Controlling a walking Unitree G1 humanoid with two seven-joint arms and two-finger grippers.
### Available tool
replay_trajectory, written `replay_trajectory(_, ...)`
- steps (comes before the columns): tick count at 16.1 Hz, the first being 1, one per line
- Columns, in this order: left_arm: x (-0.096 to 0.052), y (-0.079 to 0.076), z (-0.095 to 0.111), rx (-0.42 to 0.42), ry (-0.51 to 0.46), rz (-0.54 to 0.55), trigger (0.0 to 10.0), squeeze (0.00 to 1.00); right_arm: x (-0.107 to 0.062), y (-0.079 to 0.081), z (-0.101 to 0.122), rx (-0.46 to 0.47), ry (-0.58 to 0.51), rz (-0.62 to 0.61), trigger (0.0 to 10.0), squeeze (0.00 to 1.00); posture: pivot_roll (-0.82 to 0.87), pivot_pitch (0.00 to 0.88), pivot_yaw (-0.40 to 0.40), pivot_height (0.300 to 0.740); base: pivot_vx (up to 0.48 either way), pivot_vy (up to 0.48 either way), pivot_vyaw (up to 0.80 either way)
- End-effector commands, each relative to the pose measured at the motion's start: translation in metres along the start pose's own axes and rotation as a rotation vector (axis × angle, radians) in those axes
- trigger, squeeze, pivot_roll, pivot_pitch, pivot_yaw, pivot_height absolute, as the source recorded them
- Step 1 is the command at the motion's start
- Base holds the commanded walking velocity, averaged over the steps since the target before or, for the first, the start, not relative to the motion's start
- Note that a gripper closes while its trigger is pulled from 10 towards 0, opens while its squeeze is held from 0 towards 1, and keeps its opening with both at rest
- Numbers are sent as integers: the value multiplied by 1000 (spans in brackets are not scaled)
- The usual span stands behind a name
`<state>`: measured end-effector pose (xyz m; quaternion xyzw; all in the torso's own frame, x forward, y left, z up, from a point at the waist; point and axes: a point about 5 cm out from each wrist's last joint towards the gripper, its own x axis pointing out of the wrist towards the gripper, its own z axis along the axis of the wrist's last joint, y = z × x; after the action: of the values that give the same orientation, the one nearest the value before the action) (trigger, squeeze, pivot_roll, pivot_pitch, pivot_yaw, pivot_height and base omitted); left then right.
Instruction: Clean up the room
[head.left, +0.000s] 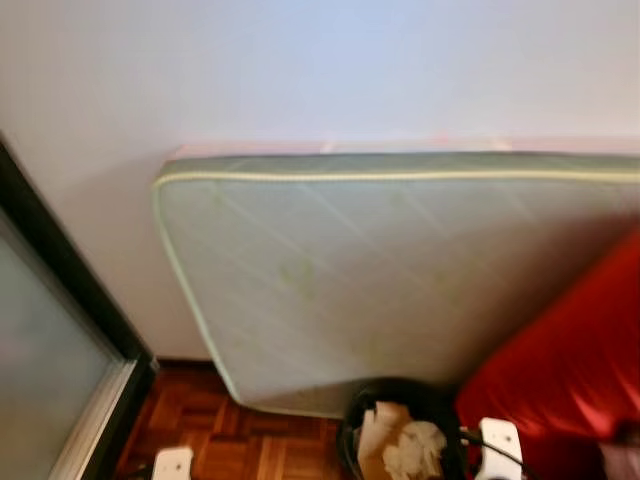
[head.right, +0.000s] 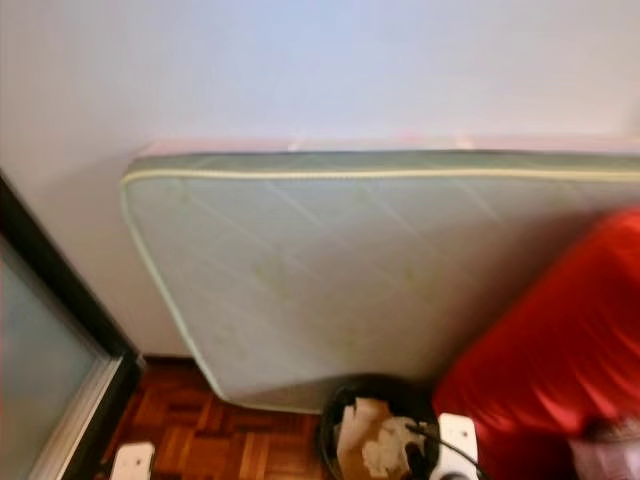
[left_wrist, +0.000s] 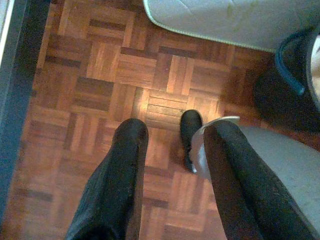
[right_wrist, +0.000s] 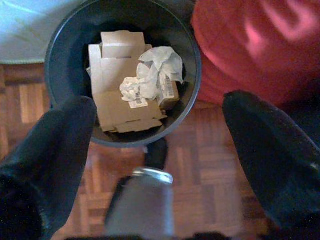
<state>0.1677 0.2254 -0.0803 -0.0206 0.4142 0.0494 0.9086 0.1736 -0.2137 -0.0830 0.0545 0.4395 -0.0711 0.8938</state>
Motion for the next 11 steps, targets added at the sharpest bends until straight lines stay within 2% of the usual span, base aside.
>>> replay_trajectory(1, -2, 0, -8, 5, 29, 1, 10000, 0, 1, 1, 4, -2, -6, -1, 10000, 0, 61, 0, 42, 740, -266, 0, 0)
replay_trajectory(9, -2, -2, -10, -5, 30, 2, 10000, 0, 2, -1, 7, -5, -10, -4, 10000, 0, 72, 0, 26, 740, -270, 0, 0)
replay_trajectory(11, -2, -3, -9, -7, 26, 1, 10000, 0, 2, -1, 7, -5, -10, -5, 10000, 0, 72, 0, 25, 740, 0, 0, 0)
